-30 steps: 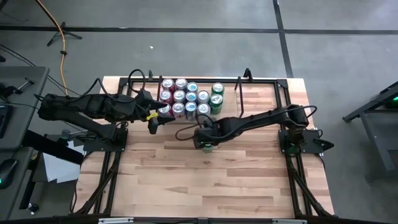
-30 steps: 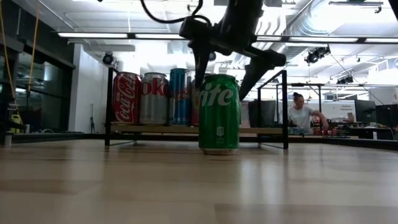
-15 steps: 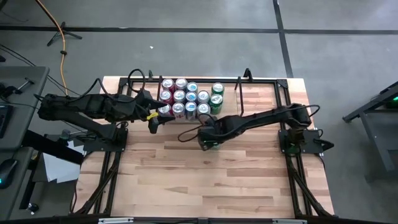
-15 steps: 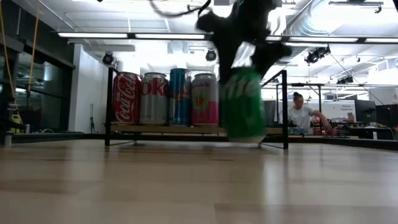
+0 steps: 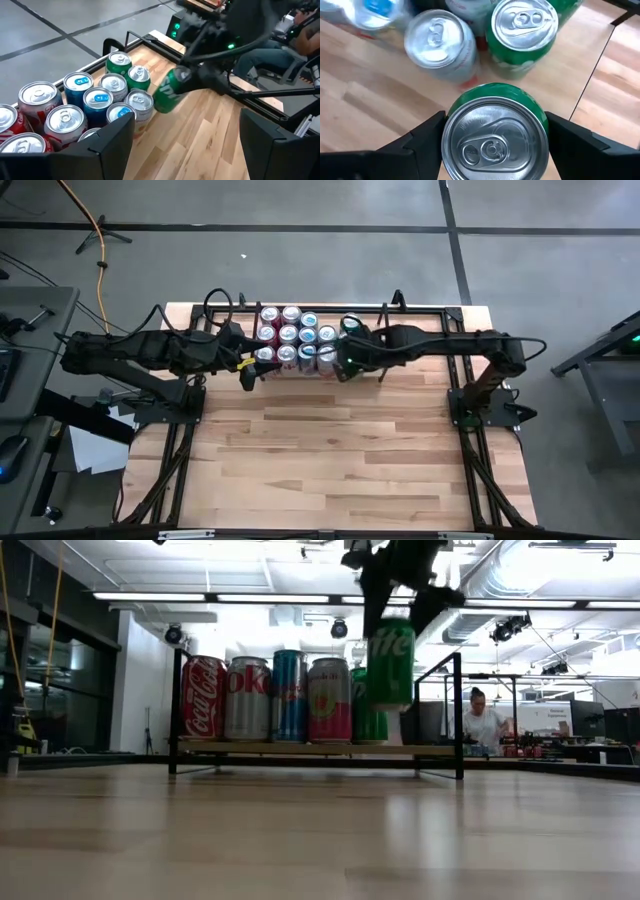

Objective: Place canned beverage on shelf
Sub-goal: Put the green soda can on the shelf aligned with the other green soda cans

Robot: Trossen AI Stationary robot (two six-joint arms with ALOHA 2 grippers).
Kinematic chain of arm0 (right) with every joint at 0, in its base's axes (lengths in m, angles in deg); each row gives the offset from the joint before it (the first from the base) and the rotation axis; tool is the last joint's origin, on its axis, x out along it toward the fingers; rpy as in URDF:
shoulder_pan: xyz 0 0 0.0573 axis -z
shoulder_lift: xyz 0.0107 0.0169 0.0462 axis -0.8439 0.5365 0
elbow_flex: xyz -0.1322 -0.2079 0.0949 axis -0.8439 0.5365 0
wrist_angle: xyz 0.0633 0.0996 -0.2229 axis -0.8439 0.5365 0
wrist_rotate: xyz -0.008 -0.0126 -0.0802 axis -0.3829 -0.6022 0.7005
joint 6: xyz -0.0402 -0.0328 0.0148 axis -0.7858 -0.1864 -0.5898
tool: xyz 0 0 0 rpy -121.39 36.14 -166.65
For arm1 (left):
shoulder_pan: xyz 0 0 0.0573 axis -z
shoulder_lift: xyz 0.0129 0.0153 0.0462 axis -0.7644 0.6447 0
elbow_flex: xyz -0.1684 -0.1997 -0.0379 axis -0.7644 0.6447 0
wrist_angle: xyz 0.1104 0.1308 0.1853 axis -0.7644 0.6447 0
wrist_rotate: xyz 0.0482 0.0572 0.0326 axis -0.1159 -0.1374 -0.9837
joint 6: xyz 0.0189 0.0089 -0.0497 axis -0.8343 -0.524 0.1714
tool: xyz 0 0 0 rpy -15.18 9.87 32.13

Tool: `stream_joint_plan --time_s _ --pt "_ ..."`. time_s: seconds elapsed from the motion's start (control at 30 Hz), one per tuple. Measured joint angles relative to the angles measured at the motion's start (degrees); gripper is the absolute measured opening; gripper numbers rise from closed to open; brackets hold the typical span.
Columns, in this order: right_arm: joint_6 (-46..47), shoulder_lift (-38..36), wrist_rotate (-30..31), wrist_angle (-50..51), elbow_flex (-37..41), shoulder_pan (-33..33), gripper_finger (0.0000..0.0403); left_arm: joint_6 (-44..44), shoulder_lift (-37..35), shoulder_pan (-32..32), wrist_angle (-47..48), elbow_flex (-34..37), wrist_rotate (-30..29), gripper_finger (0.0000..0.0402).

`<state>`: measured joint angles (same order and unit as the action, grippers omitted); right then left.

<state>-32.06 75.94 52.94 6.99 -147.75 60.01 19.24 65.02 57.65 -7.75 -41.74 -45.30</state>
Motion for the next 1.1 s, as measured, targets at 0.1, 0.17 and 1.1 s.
stream_joint_plan --time_s 0.1,0.17,1.1 --pt "-2.55 2.12 -0.38 -0.89 0.03 2.02 0.0278 0.18 0.0 0.0 -0.01 0.0 0.01 0.0259" --pt "-4.18 3.21 -1.57 -3.08 0.04 2.95 0.0278 0.52 0.0 0.0 0.02 0.0 0.01 0.0259" --pt "-5.92 7.83 -3.62 -4.99 0.02 6.93 0.029 1.67 0.04 0.11 0.05 0.0 0.23 0.0259"
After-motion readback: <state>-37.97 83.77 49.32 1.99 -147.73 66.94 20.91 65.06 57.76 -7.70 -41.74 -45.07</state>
